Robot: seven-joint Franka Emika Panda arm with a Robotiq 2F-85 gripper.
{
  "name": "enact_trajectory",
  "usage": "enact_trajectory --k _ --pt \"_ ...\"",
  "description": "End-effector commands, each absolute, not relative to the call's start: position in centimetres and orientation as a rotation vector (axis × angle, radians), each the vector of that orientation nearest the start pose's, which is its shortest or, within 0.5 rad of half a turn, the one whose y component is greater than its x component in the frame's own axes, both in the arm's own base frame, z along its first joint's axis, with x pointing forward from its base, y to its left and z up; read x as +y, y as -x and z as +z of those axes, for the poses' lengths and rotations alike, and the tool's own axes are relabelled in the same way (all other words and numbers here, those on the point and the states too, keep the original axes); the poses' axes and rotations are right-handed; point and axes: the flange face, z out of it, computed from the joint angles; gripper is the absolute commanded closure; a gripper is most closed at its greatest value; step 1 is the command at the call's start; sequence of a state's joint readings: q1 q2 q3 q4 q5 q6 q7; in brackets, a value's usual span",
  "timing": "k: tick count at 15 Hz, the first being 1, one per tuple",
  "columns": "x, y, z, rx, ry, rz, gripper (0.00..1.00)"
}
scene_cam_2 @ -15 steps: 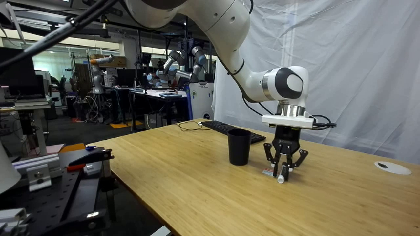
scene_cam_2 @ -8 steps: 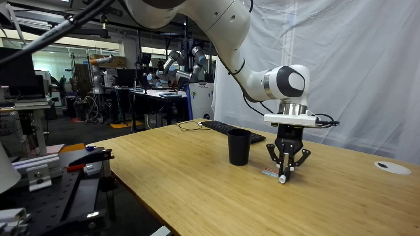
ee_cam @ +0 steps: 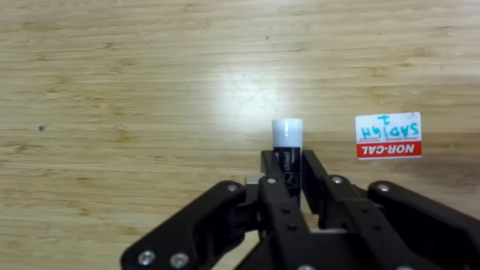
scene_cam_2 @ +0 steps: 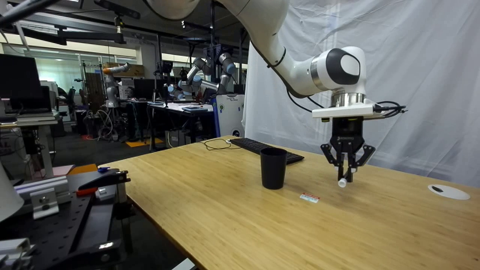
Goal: Put the black marker inside the black cup
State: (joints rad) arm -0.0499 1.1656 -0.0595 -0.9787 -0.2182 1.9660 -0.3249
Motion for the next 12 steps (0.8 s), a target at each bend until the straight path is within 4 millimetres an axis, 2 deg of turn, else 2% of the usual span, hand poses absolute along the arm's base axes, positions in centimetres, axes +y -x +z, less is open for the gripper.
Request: enact_trajectory --k 1,6,8,11,12 --pt "-8.6 -75.5 16.1 -0.319 3.338 0.322 0.95" --pt "-10.2 -75.9 22.0 0.167 3.403 0.161 0.95" --pt "-10.0 -76.2 24.7 0.362 3.401 0.074 0.95" --pt "-6.6 -77.1 27.7 0.639 3.353 -0.069 0.95" --pt "-4.6 -77.5 28.0 0.728 3.328 -0.115 0.95"
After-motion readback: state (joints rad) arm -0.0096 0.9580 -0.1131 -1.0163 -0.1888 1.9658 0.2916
